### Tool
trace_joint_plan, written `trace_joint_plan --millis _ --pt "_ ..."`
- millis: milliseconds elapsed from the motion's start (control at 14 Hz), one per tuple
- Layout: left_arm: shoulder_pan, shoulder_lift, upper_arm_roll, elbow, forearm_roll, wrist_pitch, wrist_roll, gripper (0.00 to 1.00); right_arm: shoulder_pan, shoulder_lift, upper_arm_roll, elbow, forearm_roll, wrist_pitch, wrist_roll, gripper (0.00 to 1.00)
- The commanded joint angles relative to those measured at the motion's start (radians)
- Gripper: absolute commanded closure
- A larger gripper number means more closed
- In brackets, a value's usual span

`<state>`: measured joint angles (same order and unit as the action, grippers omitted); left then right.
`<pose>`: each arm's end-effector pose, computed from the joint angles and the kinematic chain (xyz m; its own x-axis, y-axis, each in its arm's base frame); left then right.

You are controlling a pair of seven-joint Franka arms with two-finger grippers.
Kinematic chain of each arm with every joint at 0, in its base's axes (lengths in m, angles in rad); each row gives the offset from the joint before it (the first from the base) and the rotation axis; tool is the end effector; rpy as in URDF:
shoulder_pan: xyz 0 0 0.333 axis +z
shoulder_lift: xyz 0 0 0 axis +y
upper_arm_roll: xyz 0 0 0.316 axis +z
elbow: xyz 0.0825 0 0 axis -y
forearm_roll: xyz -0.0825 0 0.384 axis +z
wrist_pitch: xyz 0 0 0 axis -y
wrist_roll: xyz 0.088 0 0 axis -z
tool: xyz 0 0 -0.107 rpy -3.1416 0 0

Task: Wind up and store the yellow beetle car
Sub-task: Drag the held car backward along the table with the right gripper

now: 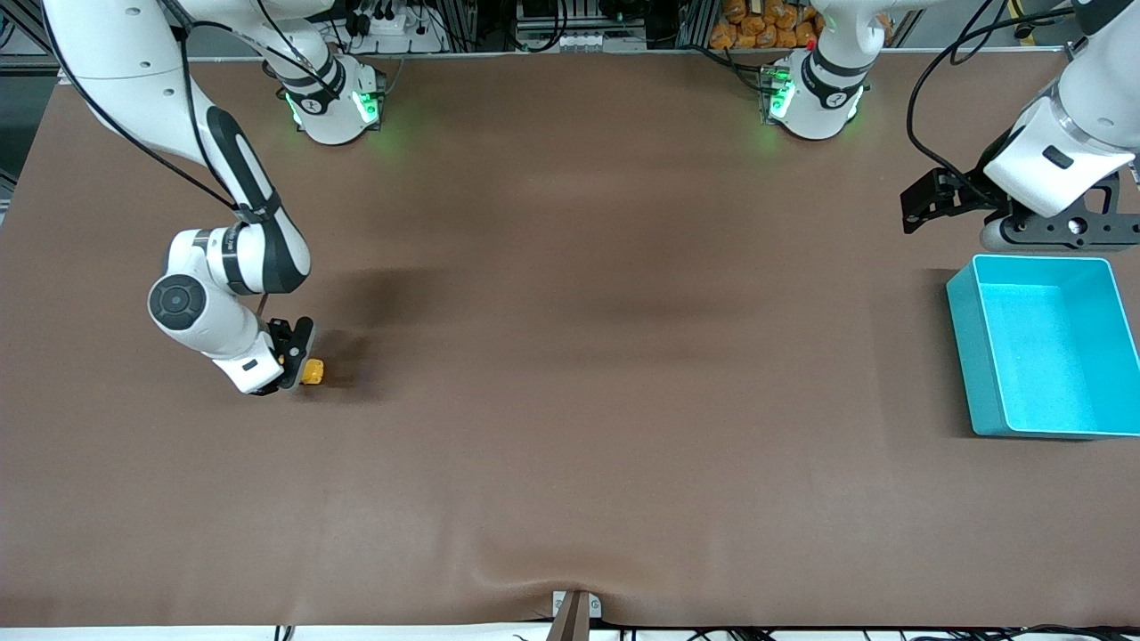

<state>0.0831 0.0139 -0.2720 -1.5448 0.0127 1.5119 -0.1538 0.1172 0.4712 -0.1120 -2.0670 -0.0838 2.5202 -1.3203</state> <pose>0.5433 -0.1013 0.6242 0.9984 -0.0343 -0.0444 -0.0350 -0.9993 -0.0159 0.5892 0.0043 0.2008 0.1636 0.9814 -0.1002 0.9864 -0.1640 0.0045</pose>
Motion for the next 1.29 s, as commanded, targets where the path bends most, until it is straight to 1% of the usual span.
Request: trace_joint_plan --millis 0,501,1216 --pt "0.004 -0.006 -0.009 0.003 0.027 0.005 -0.007 0.00 -0.039 0.047 0.006 0.021 -0.007 0.020 -0.039 0.70" --pt "0.004 -0.006 -0.009 0.002 0.027 0.005 -0.007 0.00 -0.086 0.076 0.008 0.013 -0.004 0.038 -0.039 0.70" --pt "0.004 -0.006 -0.009 0.002 0.027 0.005 -0.007 0.00 -0.119 0.079 0.008 0.013 -0.005 0.043 -0.059 0.69"
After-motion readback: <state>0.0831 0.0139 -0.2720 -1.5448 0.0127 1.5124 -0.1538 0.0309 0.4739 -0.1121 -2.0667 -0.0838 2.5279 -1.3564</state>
